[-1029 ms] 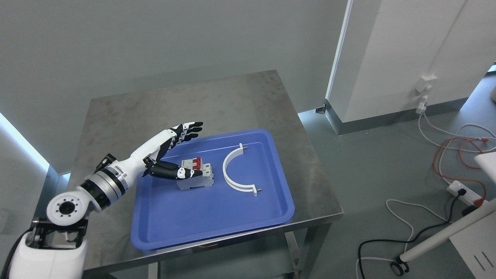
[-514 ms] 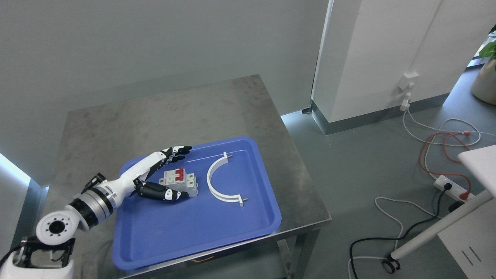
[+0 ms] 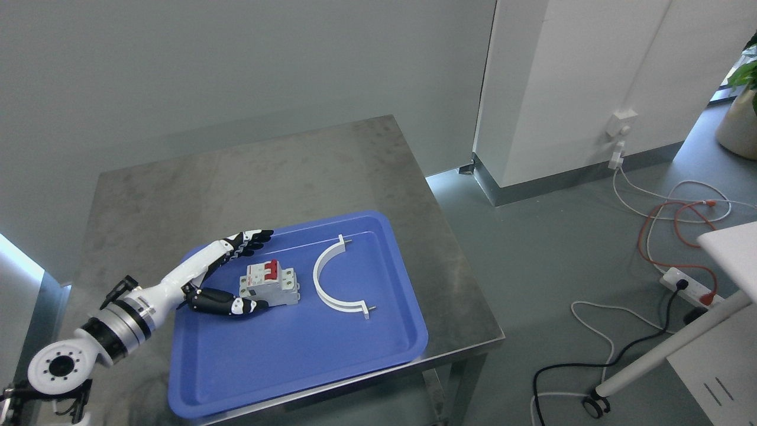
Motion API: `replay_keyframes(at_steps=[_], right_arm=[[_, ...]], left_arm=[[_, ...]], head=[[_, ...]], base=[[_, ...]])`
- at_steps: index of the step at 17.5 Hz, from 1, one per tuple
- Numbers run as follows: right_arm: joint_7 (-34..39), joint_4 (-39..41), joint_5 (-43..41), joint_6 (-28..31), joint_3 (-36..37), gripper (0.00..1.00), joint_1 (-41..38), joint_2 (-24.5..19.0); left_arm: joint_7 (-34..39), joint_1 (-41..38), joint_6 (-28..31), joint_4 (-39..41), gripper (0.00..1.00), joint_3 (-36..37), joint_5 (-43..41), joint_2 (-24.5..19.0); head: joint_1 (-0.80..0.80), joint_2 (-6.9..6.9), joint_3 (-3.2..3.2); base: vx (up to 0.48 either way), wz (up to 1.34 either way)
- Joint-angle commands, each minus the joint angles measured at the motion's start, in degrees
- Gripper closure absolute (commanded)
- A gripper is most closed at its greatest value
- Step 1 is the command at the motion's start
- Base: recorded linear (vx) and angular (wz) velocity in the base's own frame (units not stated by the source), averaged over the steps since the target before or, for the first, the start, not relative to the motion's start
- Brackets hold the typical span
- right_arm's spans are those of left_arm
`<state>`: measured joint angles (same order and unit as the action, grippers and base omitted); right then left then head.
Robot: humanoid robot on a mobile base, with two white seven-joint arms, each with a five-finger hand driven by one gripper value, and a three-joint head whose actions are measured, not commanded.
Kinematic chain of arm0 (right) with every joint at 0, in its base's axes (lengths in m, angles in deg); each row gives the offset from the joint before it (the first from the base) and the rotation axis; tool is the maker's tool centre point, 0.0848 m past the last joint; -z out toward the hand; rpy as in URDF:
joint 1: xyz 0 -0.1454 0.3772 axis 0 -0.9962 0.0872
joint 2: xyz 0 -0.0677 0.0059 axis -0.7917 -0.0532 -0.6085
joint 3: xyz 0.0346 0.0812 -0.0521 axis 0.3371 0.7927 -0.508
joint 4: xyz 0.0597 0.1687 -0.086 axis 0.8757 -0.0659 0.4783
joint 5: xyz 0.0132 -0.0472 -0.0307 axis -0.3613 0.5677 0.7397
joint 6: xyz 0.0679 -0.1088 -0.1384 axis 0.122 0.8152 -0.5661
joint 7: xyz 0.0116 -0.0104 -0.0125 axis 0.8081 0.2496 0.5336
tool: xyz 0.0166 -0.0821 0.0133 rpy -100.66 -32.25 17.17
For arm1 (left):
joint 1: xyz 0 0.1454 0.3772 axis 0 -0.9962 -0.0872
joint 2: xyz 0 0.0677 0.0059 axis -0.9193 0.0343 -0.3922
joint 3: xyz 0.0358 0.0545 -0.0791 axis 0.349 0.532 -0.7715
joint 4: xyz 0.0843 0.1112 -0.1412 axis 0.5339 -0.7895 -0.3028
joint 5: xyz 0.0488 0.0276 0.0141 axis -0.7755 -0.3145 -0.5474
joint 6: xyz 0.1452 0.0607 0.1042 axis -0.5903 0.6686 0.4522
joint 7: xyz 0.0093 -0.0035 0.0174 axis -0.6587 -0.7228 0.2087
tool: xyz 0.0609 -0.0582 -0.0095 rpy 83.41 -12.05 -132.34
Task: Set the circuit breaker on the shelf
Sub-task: 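Close the left hand around the circuit breaker, then lift the circuit breaker off the tray with the left hand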
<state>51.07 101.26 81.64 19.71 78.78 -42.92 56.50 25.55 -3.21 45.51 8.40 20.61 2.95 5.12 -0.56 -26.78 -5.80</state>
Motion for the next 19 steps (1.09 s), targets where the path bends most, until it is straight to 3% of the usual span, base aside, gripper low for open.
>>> replay_keyframes(at_steps=[1,3,6,9,11,12,13,14,16,19], right_arm=[[-0.16,-0.01,-0.08,-0.99,-1.14,0.00,0.00,1.00],[-0.25,-0.01,0.01,-0.99,-1.14,0.00,0.00,1.00],[-0.16,-0.01,0.01,-0.99,-1.14,0.00,0.00,1.00],[-0.25,-0.01,0.01,-0.99,-1.14,0.00,0.00,1.00],[-0.25,-0.01,0.01,-1.07,-1.14,0.00,0.00,1.00],[-0.25,-0.01,0.01,-1.07,-1.14,0.00,0.00,1.00],[-0.25,-0.01,0.01,-0.99,-1.14,0.00,0.00,1.00],[-0.25,-0.01,0.01,-1.07,-1.14,0.00,0.00,1.00],[-0.25,-0.01,0.01,-0.99,-1.14,0.00,0.00,1.00],[-0.25,-0.01,0.01,-0.99,-1.14,0.00,0.00,1.00]], left_arm=[[-0.18,-1.16,-2.85,-0.74,0.55,-4.03,-0.07,1.26],[-1.14,-2.04,-3.38,-0.74,0.56,-3.68,-0.07,1.26],[-4.84,-2.05,-6.09,-1.79,0.78,-3.94,-0.16,2.48],[-4.84,-2.22,-11.54,-3.72,0.91,-4.64,-0.24,4.42],[-4.05,-0.56,-14.45,-4.25,0.95,-9.45,-0.16,10.45],[-3.01,3.10,-14.72,-4.25,0.95,-13.39,-0.16,17.36],[-2.21,6.27,-15.59,-4.25,0.95,-17.26,-0.07,21.44],[-1.34,8.22,-17.08,-4.25,0.95,-19.30,0.11,21.44],[6.45,10.25,-20.25,-4.16,0.95,-19.06,0.20,21.44],[24.73,10.43,-24.46,-4.16,0.92,-16.87,0.37,21.44]], head=[[0.00,0.00,0.00],[0.00,0.00,0.00],[0.00,0.00,0.00],[0.00,0.00,0.00],[0.00,0.00,0.00],[0.00,0.00,0.00],[0.00,0.00,0.00],[0.00,0.00,0.00],[0.00,0.00,0.00],[0.00,0.00,0.00]], base=[[0.002,0.01],[0.000,0.00],[0.001,-0.01],[-0.015,0.05],[-0.061,0.14],[-0.091,0.16],[-0.119,0.18],[-0.119,0.18],[-0.150,0.23],[-0.179,0.20]])
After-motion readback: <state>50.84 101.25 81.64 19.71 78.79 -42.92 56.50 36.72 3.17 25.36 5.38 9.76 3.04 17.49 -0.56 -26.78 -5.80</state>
